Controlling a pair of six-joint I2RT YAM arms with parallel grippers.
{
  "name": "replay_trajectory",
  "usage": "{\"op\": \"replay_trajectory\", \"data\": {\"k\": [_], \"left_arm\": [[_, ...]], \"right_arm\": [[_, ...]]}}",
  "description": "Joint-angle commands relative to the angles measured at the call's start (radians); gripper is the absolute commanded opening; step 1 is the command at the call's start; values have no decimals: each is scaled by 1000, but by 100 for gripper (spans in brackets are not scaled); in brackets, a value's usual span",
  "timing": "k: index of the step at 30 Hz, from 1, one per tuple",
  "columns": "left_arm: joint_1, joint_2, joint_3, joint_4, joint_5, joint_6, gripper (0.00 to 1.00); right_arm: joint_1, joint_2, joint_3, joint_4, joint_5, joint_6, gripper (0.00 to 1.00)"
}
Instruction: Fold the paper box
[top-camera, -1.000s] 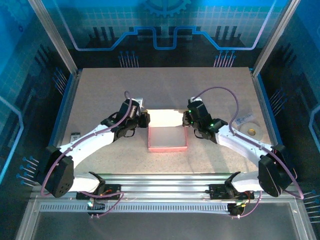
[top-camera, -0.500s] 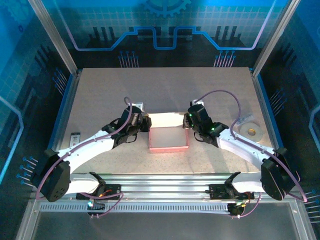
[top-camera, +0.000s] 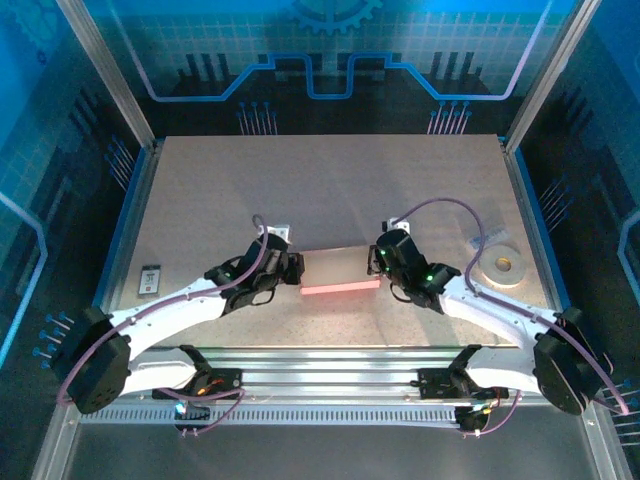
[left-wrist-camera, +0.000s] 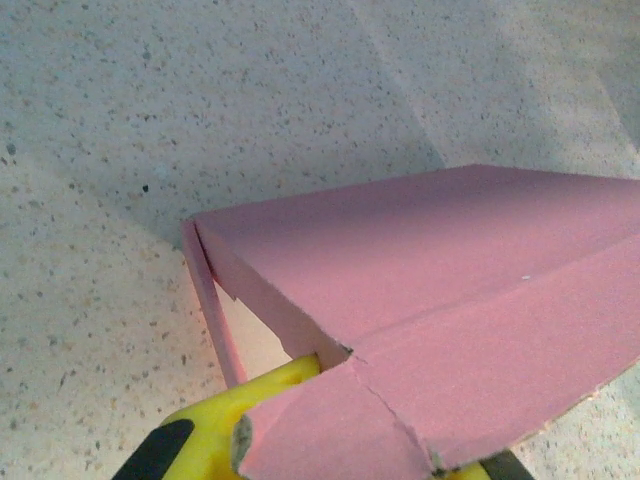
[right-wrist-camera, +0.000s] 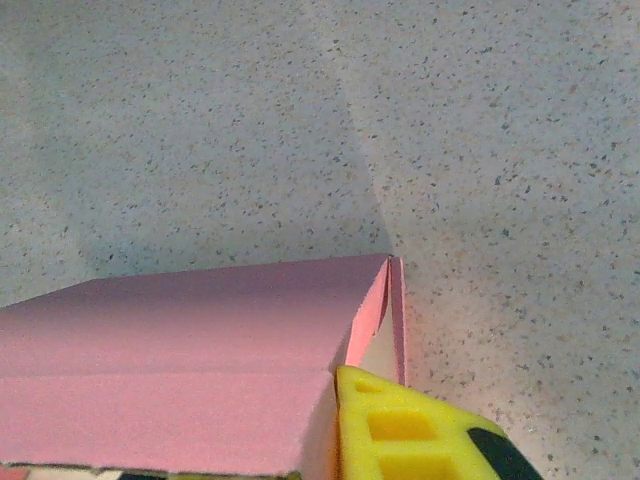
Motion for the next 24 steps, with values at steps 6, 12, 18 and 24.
{"op": "replay_trajectory", "data": {"k": [6,12,18,24], "left_arm": [[-70,-65,-69,27,-25,-40,11],[-103,-87,-114,27,-50,-64,11],[-119,-104,-145,14,-64,-73,12],[-133,-106,-178,2,-65,-98,13]], "right_arm": [[71,-79,-93,22,3,52,16],[92,-124,-144,18,17,60,16],[107,-152,-186,7,15,68,18],[112,-163,-219,0,6,72,19]]}}
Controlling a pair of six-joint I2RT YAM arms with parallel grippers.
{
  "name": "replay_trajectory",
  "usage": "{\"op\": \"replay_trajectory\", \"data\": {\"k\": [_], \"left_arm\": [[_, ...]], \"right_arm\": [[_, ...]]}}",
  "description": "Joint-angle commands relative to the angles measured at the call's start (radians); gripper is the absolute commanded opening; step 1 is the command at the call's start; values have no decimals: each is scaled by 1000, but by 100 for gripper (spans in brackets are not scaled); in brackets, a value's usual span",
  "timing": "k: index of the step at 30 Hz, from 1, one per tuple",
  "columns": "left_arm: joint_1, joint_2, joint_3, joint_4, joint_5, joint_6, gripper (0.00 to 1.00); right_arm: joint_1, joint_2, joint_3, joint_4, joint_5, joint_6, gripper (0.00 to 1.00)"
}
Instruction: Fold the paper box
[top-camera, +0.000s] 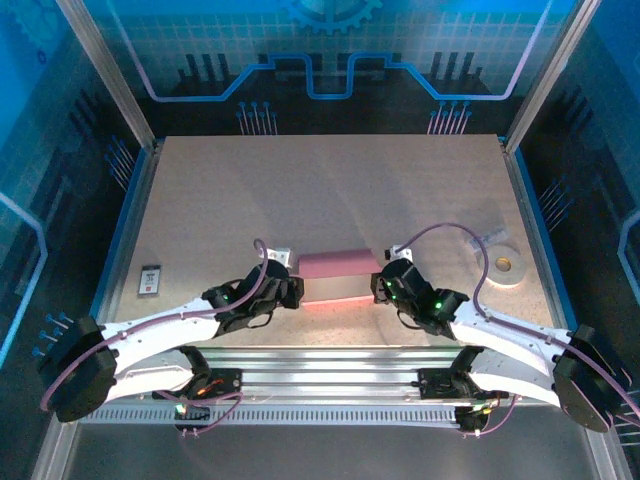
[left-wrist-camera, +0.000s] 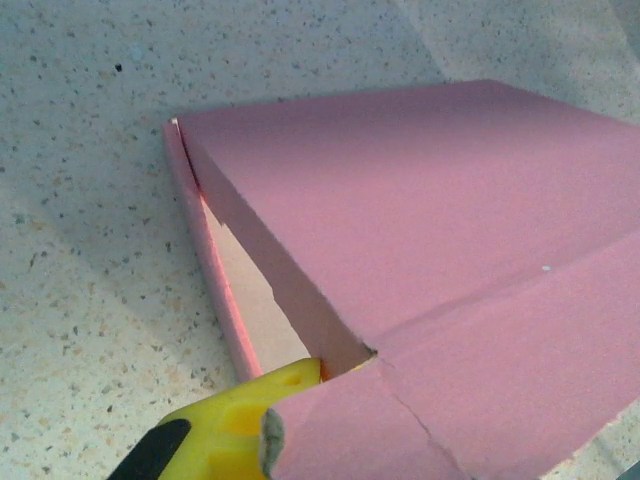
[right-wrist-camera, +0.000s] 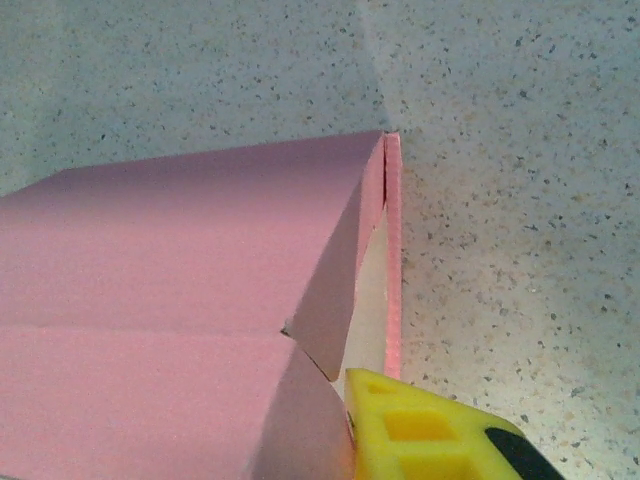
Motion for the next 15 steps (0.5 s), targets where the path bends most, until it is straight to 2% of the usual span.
{"op": "replay_trajectory", "data": {"k": [1,7,15], "left_arm": [[-10,-15,-32,-23,-11,-42,13],[-10,-25,-41,-90,9,-86,19],[-10,-212,-32,-287,43,-100,36]], "right_arm": [[15,-15,-23,-2,7,26,19],[17,-16,-43,-17,-7,26,22],[17,-150,-48,-153,-20,-22,44]]}}
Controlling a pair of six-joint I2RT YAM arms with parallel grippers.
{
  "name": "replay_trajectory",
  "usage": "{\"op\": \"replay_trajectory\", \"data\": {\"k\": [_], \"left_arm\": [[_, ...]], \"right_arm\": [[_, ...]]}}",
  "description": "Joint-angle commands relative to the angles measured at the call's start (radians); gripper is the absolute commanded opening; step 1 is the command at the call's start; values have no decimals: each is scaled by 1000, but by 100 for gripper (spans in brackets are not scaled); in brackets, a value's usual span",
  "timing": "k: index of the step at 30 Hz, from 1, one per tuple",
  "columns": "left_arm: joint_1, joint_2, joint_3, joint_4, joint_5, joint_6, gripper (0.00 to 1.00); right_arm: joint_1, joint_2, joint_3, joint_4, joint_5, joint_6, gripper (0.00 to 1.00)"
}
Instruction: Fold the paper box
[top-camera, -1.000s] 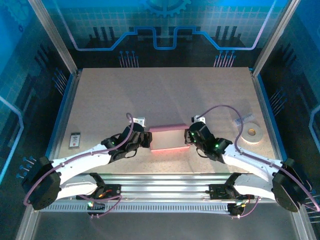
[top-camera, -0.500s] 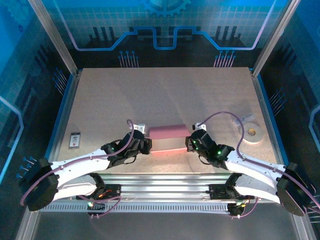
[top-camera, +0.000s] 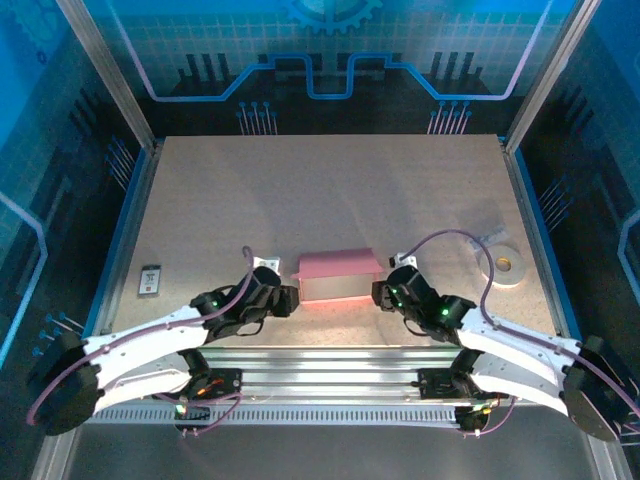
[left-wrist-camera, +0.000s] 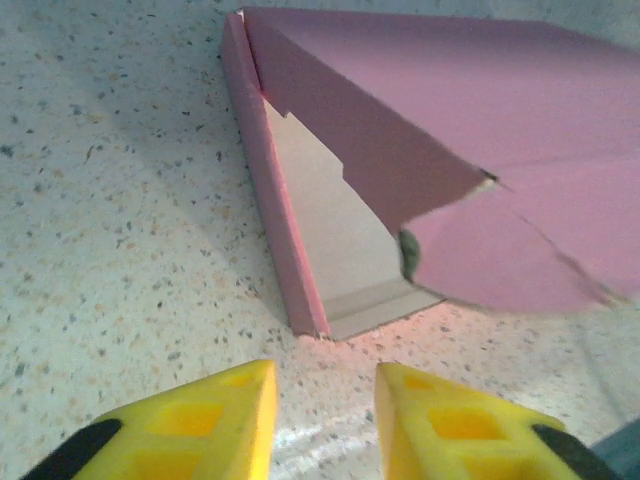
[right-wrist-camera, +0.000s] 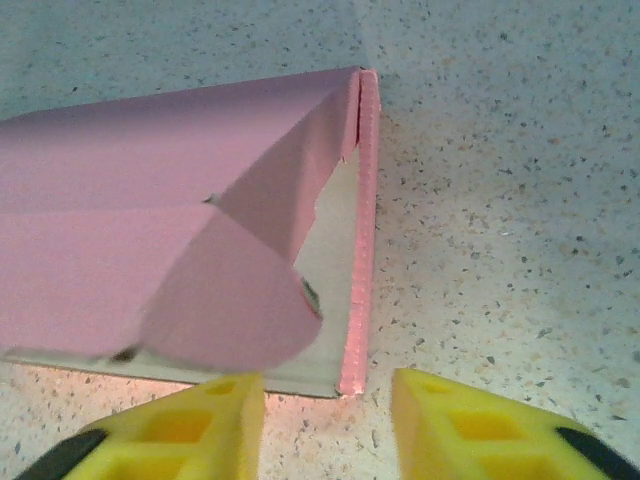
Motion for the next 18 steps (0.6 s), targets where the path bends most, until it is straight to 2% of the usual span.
{"op": "replay_trajectory", "data": {"k": [1,5,7,12,15,18], "left_arm": [[-6,-98,7,-146,18,-24,38],[10,-174,62,-243,15,-37,46],[50,-184,97,-251,67,-37,47],[180,-131,222,-229,224,-11,49],[214,-49,302,-203,273,39,51],[223,47,371,-171,304,76,52]], "right_arm": [[12,-75,8,-102,-2,-23,46],[-8,-171,49,-215,-30,-61,57],[-28,-202,84,-256,-64,-90,63],[-119,-203,202,-306,-249,-169,83],[-177,-160,257,-269,-398,-194,93],[-221,-85,310,-222,-518,-209,97]]}}
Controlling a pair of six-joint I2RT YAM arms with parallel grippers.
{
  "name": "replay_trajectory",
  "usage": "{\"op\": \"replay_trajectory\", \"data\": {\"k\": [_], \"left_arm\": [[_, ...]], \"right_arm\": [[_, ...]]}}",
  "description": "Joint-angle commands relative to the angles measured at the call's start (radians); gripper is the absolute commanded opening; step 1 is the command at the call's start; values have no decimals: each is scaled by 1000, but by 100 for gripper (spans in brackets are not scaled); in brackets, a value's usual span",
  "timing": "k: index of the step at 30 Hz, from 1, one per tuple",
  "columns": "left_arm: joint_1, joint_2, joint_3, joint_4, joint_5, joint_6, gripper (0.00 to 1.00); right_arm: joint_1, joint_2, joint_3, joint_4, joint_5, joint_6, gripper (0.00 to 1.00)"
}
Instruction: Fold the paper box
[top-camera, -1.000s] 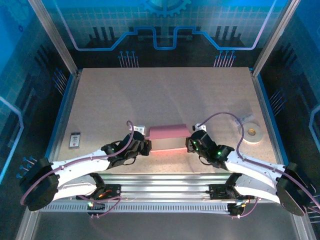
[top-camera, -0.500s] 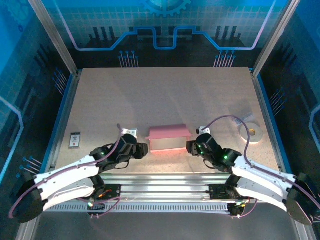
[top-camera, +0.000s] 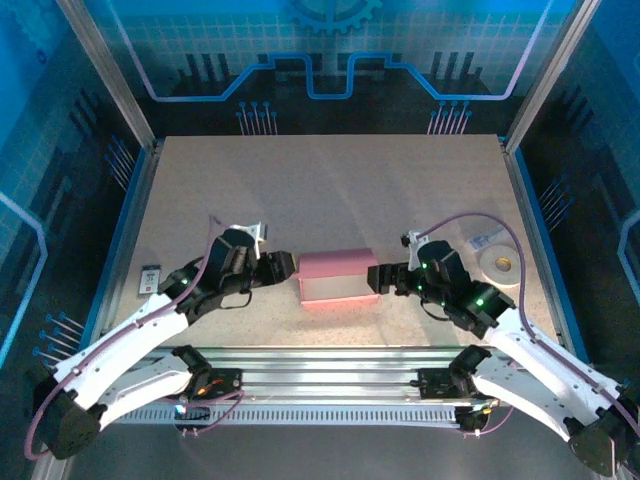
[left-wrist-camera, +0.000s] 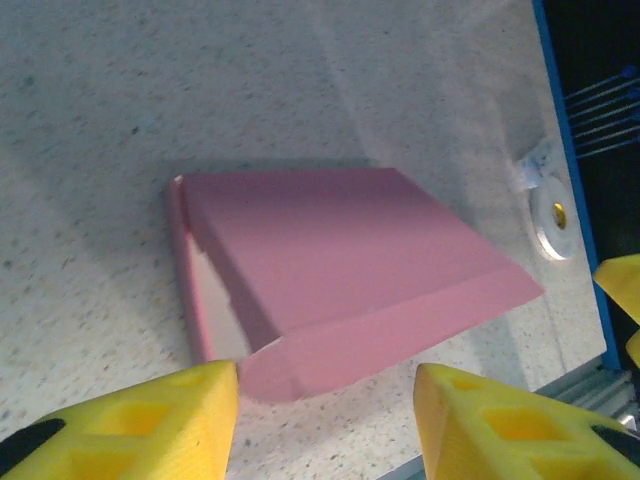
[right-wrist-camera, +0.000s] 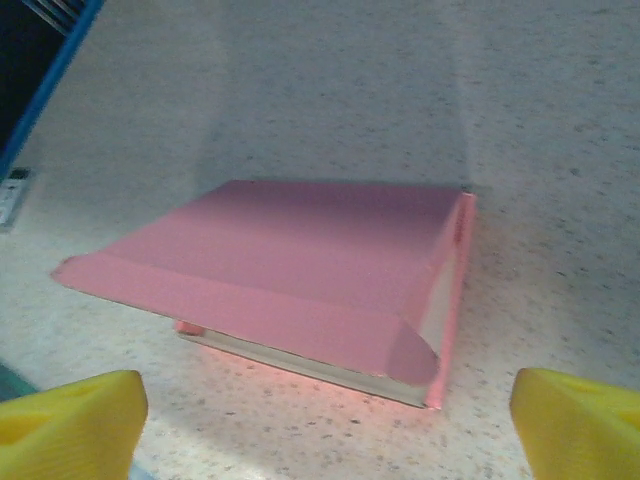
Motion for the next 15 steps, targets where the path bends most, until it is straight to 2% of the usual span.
{"op": "replay_trajectory", "data": {"k": [1,6,10,15], "left_arm": [[12,90,69,43,97,61,52],[15,230,112,114,164,78,52],[15,296,116,136,184,80,51],[13,346,79,180,224,59,51]], "right_arm": [[-40,81,70,33,-203,-45,98],[-45,251,140,104,-320,-53,99],[-42,338,145,146,-341,-34,99],[-38,373,88,199,-344,1,99]]}}
